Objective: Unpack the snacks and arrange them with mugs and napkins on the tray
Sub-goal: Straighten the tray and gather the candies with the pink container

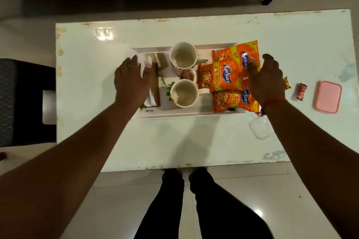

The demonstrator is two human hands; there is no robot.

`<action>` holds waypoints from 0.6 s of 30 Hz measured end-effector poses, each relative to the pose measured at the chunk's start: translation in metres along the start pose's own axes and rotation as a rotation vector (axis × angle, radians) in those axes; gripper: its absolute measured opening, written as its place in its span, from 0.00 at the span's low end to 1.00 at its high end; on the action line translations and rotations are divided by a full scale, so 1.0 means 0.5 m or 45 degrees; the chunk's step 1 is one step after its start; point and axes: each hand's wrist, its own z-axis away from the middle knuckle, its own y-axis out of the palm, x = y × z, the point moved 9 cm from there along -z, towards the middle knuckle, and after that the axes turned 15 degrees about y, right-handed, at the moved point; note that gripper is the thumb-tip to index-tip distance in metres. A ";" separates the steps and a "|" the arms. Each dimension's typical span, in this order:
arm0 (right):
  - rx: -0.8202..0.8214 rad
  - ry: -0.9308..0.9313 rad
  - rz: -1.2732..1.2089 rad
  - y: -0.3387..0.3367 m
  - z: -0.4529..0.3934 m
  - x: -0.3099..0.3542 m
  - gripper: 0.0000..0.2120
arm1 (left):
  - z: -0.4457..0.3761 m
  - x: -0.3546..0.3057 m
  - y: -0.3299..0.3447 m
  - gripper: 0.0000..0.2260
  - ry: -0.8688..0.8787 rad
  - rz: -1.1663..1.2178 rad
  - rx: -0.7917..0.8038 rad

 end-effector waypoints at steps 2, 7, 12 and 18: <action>-0.076 -0.157 0.078 -0.006 0.023 0.012 0.34 | -0.002 -0.049 0.010 0.35 0.131 -0.083 0.021; -0.076 -0.282 0.223 0.018 0.037 -0.009 0.37 | 0.009 -0.206 0.036 0.34 0.434 -0.295 0.063; -0.001 -0.331 0.205 0.006 0.026 -0.063 0.37 | 0.047 -0.361 0.109 0.35 0.565 -0.276 0.116; 0.075 -0.339 0.258 -0.070 -0.029 -0.185 0.37 | 0.069 -0.564 0.240 0.35 0.676 -0.182 0.176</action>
